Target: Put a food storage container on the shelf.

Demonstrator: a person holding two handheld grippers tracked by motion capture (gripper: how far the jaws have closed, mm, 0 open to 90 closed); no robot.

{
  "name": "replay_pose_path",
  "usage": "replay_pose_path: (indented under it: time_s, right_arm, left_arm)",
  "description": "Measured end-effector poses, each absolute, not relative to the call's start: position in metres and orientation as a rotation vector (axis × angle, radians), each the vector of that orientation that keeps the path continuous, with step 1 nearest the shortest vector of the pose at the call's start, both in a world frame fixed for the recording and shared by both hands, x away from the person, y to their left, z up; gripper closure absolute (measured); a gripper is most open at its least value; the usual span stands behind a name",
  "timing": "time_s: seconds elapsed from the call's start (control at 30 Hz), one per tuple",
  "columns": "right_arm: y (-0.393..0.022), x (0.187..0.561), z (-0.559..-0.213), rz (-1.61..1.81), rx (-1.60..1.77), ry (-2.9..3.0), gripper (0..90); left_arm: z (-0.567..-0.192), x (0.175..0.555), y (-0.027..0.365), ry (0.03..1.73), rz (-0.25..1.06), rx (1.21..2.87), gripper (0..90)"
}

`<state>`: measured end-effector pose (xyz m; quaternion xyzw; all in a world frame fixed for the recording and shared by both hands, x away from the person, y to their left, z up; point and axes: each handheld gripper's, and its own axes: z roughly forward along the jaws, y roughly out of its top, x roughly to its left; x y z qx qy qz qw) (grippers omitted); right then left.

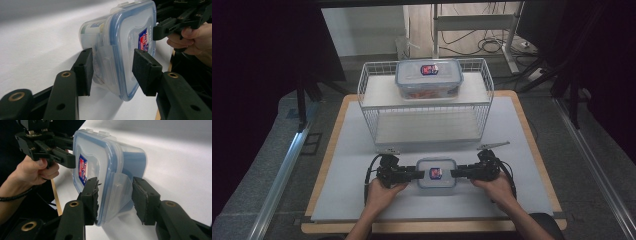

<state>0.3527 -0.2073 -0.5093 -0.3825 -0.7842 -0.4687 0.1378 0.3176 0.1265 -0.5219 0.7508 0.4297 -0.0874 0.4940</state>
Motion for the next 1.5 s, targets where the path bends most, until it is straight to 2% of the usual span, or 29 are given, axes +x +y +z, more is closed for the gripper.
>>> replay_pose_path:
  time_s: [0.27, 0.6, 0.97, 1.5]
  right_arm:
    - [-0.207, 0.353, -0.499, -1.415, -1.094, -2.266, 58.4]
    - [-0.208, 0.357, -0.47, -1.525, -1.056, -2.263, 58.8]
    - [-0.206, 0.373, -0.419, -1.639, -1.023, -2.275, 58.6]
    - [-0.199, 0.398, -0.356, -1.734, -0.987, -2.288, 58.2]
  left_arm:
    - [-0.507, 0.319, 0.127, 1.028, -0.173, 1.819, 51.8]
    - [-0.472, 0.324, 0.13, 0.979, -0.098, 1.808, 52.4]
    - [-0.415, 0.338, 0.131, 0.935, -0.001, 1.808, 52.4]
    - [-0.351, 0.358, 0.137, 0.903, 0.087, 1.783, 52.4]
